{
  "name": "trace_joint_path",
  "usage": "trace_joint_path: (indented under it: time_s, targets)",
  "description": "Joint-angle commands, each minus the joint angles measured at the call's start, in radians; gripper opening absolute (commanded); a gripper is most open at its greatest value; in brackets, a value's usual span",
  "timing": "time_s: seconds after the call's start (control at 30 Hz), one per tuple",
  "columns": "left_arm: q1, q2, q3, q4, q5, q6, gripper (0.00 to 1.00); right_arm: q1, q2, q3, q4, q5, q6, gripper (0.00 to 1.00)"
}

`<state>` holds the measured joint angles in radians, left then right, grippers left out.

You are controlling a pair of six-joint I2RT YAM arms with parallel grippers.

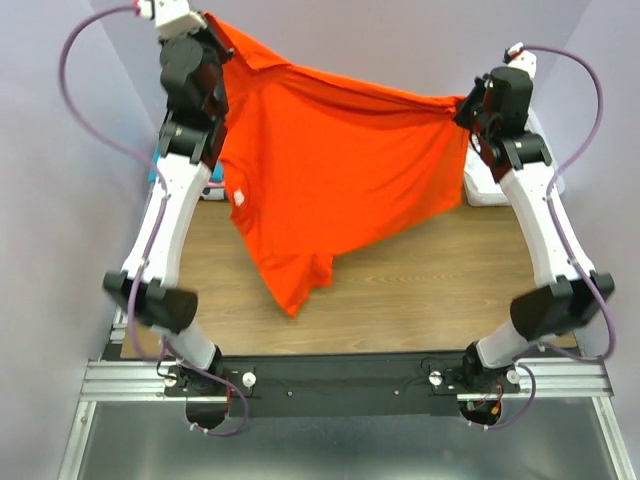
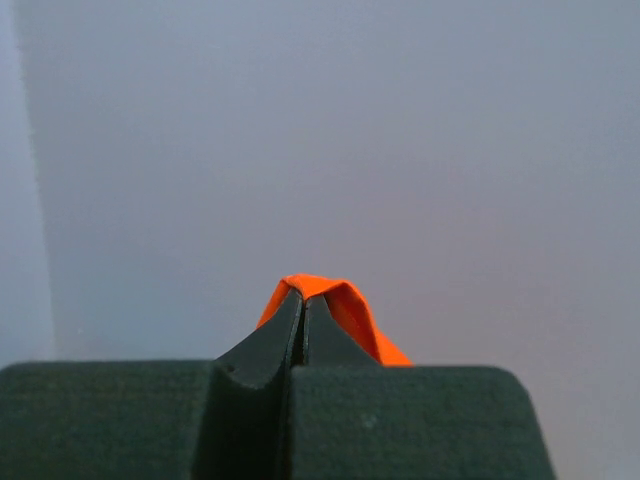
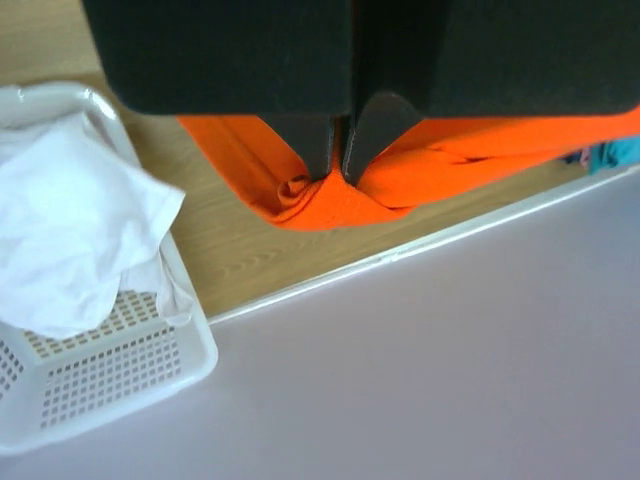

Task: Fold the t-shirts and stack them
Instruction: Flatten the tshirt out

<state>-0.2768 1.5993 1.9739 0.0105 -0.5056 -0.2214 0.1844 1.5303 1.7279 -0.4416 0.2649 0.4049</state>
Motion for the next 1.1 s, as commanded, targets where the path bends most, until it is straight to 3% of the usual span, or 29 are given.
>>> trace_joint_path:
  time_s: [0.0,0.13,0.37,0.5,0.57,0.6,0.7,0.8,0.83,0.9,0.93,0.97,1.0,1.03,1.07]
  targets:
    - [0.073,0.169,0.356,-0.104,0.231,-0.007,0.0,-0.056,0.129,0.232,0.049,-0.096,-0.08,0.01]
    - [0.099,0.202,0.482,-0.086,0.246,0.014,0.0,-0.072,0.214,0.392,0.047,-0.18,-0.117,0.01]
    - [0.12,-0.021,0.098,0.06,0.305,0.017,0.0,-0.074,0.137,0.23,0.049,-0.2,-0.112,0.01]
    - [0.117,-0.304,-0.489,0.178,0.283,-0.065,0.0,-0.074,0.053,0.018,0.058,-0.208,-0.143,0.01]
    - [0.114,-0.407,-0.704,0.229,0.239,-0.163,0.0,-0.074,0.025,-0.125,0.061,-0.233,-0.149,0.01]
    - [0.114,-0.455,-0.894,0.227,0.214,-0.212,0.0,-0.074,0.01,-0.183,0.064,-0.245,-0.153,0.01]
    - [0.096,-0.657,-1.174,0.139,0.213,-0.396,0.0,-0.074,-0.051,-0.391,0.07,-0.259,-0.134,0.01]
    - [0.062,-0.792,-1.414,-0.003,0.173,-0.611,0.0,-0.074,-0.094,-0.613,0.07,-0.259,-0.054,0.08]
    - [0.059,-0.82,-1.458,-0.009,0.188,-0.613,0.0,-0.072,-0.108,-0.67,0.07,-0.244,-0.025,0.11]
    - [0.048,-0.893,-1.532,-0.191,0.188,-0.669,0.0,-0.072,-0.153,-0.761,0.069,-0.198,0.036,0.18]
    - [0.045,-0.921,-1.55,-0.245,0.185,-0.685,0.12,-0.072,-0.182,-0.83,0.064,-0.184,0.049,0.43]
    - [0.042,-0.947,-1.576,-0.333,0.182,-0.706,0.34,-0.072,-0.197,-0.855,0.058,-0.168,0.072,0.6]
    - [0.021,-0.999,-1.59,-0.342,0.187,-0.757,0.58,-0.072,-0.214,-0.878,0.057,-0.176,0.075,0.69]
    - [-0.034,-1.021,-1.6,-0.325,0.214,-0.754,0.98,-0.072,-0.232,-0.895,0.055,-0.182,0.075,0.77]
    - [-0.051,-1.036,-1.597,-0.317,0.243,-0.771,0.98,-0.074,-0.248,-0.912,0.052,-0.184,0.081,1.0]
